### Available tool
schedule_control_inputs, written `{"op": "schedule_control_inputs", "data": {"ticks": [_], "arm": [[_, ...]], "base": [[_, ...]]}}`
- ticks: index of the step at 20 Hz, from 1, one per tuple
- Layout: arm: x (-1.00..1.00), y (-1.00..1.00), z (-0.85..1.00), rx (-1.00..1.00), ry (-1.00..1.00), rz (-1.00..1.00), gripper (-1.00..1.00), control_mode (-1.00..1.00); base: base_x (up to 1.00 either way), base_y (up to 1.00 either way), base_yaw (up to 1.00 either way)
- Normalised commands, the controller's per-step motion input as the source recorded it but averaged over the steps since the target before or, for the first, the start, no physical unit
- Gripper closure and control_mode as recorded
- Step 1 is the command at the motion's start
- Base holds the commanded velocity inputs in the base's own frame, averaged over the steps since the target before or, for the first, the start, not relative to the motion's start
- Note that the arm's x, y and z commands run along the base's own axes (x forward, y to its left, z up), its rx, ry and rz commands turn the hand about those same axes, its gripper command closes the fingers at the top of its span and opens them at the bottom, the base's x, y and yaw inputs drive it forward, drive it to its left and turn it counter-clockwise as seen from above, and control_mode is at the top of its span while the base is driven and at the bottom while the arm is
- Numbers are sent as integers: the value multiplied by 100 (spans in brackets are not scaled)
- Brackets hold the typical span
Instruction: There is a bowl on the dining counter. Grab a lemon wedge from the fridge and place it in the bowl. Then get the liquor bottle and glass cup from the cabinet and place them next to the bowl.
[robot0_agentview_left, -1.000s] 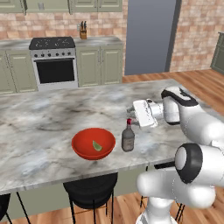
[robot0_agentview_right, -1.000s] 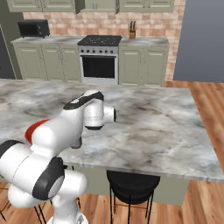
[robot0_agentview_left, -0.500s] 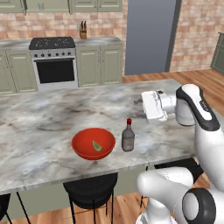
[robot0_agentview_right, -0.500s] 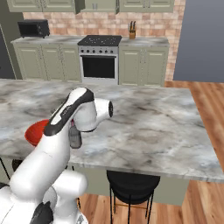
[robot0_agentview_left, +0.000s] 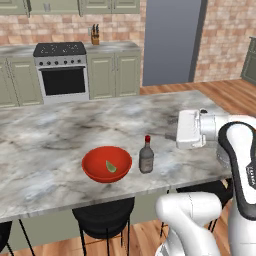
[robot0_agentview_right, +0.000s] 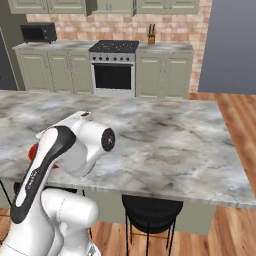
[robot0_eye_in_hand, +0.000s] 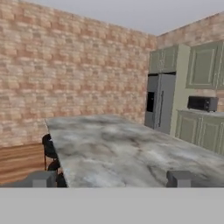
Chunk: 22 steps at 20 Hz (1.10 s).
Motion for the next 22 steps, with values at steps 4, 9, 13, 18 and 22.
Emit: {"op": "schedule_control_inputs", "data": {"ticks": [4, 9, 13, 18, 22], "arm": [[-79, -1, 38, 0, 17, -41, -100, -100], [-72, -4, 16, 0, 23, -40, -100, -100], [-35, 0, -6, 0, 3, -17, -100, -100], [-56, -4, -18, 0, 1, -18, -100, -100], [-77, -29, -13, 3, -1, -21, -100, -100]], "base": [[0, 0, 0], [0, 0, 0], [0, 0, 0], [0, 0, 0], [0, 0, 0]]}}
